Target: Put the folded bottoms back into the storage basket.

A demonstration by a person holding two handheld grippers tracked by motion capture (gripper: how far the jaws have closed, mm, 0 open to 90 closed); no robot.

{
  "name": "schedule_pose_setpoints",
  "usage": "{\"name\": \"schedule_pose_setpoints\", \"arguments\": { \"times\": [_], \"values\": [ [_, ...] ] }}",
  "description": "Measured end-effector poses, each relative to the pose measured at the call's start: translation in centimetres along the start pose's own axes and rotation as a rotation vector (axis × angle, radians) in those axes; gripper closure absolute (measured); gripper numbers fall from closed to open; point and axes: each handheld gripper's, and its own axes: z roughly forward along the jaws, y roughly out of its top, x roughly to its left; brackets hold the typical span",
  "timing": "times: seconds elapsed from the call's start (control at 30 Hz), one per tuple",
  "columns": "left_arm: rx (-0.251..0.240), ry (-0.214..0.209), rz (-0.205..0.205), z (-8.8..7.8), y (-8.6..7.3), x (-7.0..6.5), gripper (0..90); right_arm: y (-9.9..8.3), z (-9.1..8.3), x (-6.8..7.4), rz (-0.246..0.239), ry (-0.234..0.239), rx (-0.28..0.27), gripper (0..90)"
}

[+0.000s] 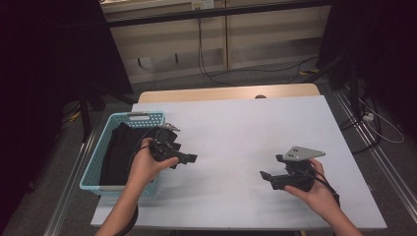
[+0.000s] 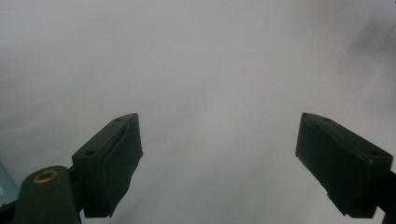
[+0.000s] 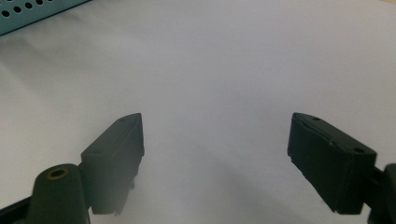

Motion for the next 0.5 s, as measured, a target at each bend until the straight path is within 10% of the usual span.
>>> {"name": "schedule_pose_setpoints", "arguments": {
  "times": [0.5],
  "values": [
    [-0.006, -0.021, 0.016, 0.2, -1.2, -0.7, 13.1, -0.6, -0.6, -0.2, 0.0, 0.004, 0.012, 17.6]
  ]
}}
